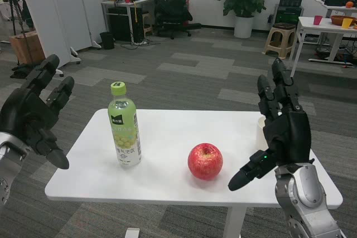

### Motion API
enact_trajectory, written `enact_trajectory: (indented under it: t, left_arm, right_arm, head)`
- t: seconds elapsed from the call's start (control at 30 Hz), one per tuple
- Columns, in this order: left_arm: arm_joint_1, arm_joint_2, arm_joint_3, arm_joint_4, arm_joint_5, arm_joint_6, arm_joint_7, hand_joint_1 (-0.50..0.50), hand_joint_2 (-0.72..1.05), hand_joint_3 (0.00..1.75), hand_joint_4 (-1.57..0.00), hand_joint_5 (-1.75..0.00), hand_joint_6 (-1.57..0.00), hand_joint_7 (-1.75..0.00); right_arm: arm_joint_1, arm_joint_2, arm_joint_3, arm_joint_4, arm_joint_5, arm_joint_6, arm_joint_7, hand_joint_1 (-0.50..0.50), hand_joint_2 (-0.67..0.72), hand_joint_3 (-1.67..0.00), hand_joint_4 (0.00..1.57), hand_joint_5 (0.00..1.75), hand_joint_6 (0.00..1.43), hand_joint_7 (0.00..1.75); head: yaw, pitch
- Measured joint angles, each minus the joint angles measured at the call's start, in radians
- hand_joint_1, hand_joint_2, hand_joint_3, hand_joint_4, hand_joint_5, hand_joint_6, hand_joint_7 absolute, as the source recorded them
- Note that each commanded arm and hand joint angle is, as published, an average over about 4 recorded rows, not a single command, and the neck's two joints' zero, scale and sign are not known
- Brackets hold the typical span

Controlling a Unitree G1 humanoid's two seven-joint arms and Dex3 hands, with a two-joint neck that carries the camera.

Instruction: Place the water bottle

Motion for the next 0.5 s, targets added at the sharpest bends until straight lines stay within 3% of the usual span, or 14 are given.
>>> enact_trajectory:
  t: [0.5]
  left_arm:
    - [0.002, 0.0, -0.008, 0.0, -0.033, 0.007, 0.0, -0.48, -0.64, 0.09, 0.0, 0.0, 0.0, 0.0]
  right_arm:
    - [0.0, 0.005, 0.0, 0.0, -0.001, 0.0, 0.0, -0.46, 0.47, 0.0, 0.0, 0.0, 0.0, 0.0]
  head:
    - [0.001, -0.014]
